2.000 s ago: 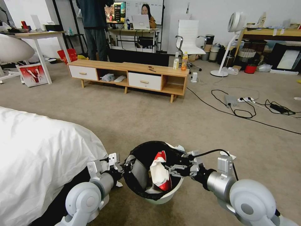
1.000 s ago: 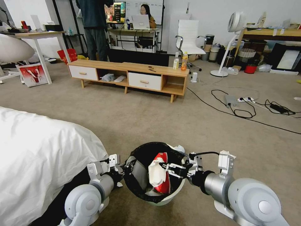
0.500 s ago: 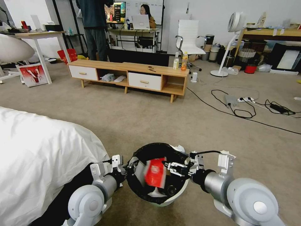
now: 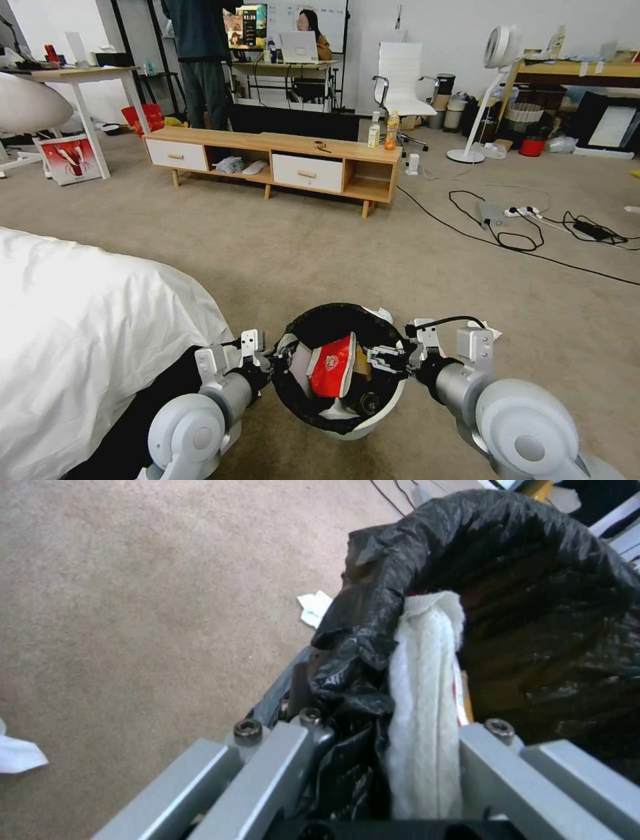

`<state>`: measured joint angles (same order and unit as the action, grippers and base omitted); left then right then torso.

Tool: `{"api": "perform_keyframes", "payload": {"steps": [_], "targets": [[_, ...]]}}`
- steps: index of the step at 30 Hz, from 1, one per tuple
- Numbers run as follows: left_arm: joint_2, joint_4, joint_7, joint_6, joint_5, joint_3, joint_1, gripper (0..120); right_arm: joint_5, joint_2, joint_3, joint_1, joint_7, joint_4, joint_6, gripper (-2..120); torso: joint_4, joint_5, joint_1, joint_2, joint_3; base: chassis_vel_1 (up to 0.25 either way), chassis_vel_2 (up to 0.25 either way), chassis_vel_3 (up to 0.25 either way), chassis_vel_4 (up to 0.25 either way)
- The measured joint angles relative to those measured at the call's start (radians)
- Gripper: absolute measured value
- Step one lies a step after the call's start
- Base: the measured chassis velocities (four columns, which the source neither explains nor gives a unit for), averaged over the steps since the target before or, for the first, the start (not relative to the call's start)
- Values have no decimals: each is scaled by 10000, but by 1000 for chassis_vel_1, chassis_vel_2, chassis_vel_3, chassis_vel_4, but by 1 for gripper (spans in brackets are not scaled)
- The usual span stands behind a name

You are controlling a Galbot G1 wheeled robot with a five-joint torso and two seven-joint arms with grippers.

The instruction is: Pick up the trash bin and place the garbage on the floor into it.

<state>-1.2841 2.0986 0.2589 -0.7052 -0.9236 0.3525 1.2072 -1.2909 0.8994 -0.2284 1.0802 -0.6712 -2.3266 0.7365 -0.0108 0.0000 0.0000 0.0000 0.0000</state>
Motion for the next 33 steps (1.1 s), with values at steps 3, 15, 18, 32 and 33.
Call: {"api": "perform_keyframes", "payload": {"steps": [3,15,18,32,33], "targets": [[9,-12,-7,7,-1,38,2,7,789,129,-386,-13,647,-91,1,100,-2,1,0,0,0,0,0,0,0],[34,-65,-8,8,-124,197,-80,7,1768,178,-2807,-545,1704,-1156,1,100,-2,-1,0,0,0,0,0,0,0],[52,-83,-9,8,-124,240,-69,7,1624,142,-3515,-528,1773,-1435,1,100,-1,-2,0,1,0,0,0,0,0],[202,248,22,-15,-425,630,-2,7,2398,264,-4860,657,1861,-86,-4,100,-2,1,0,0,0,0,0,0,0],[229,293,28,-17,-457,670,18,7,2592,237,-4869,764,1925,219,-5,100,0,1,-1,0,0,0,0,0,0]]}}
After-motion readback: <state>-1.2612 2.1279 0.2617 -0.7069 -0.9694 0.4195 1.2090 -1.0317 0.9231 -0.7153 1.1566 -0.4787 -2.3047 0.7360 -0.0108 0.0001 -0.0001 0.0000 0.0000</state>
